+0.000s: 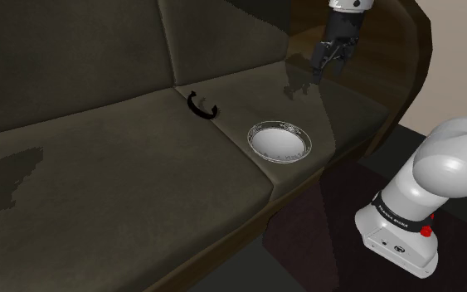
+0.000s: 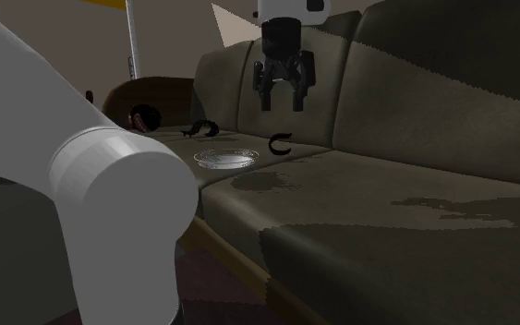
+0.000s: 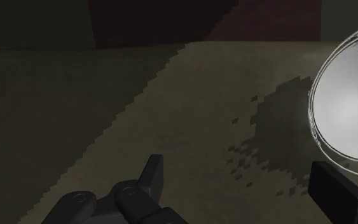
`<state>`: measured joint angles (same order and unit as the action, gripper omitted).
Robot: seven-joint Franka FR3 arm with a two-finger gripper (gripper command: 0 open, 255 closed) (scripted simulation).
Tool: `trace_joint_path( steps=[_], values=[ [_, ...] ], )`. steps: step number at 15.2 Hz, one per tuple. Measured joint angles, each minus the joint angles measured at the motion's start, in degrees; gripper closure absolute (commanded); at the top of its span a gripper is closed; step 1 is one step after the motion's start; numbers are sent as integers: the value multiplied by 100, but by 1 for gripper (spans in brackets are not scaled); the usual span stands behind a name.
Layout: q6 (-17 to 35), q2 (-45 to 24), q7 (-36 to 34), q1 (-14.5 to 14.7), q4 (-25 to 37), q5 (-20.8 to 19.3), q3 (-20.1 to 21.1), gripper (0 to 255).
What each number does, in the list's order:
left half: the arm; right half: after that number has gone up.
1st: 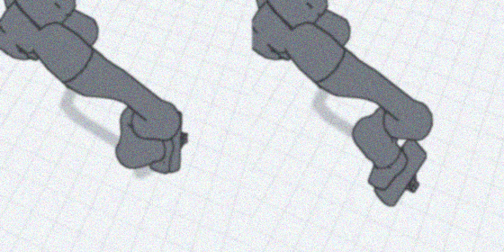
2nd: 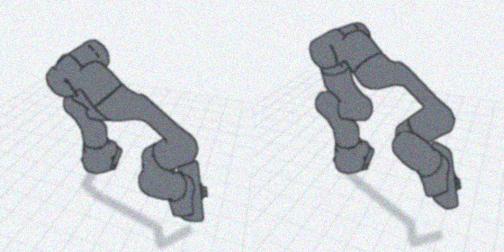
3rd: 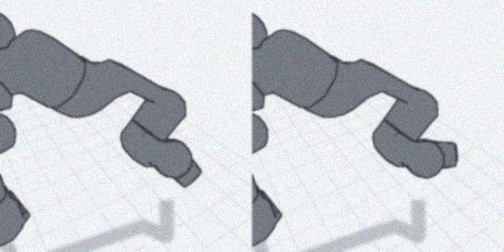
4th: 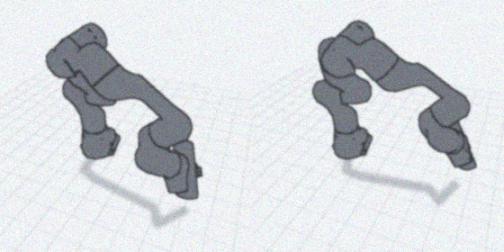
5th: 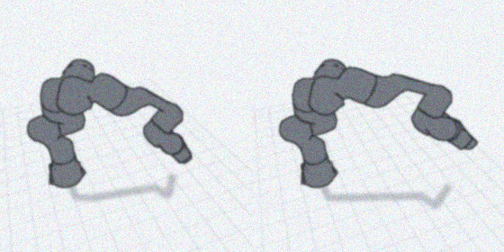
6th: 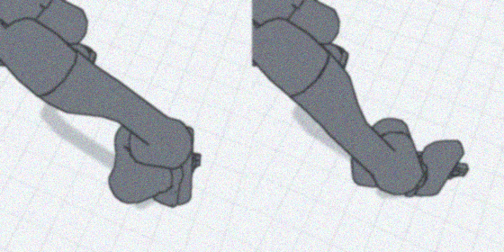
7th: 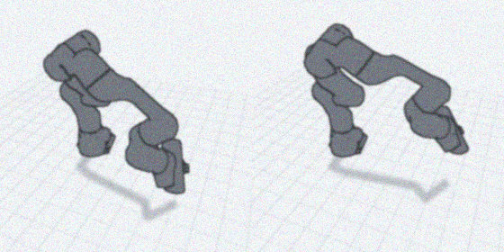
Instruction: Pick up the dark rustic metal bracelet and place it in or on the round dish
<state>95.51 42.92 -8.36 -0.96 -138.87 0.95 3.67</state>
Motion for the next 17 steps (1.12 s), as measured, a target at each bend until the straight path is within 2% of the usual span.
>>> trace_joint_path(
  steps=[2, 8, 17],
  values=[
    [38, -94, -13, 17, 53, 28, 20, 0],
    [596, -1217, -97, 177, 567, 287, 211, 0],
    [1147, -3144, -307, 438, 1906, 578, 587, 0]
  ],
)
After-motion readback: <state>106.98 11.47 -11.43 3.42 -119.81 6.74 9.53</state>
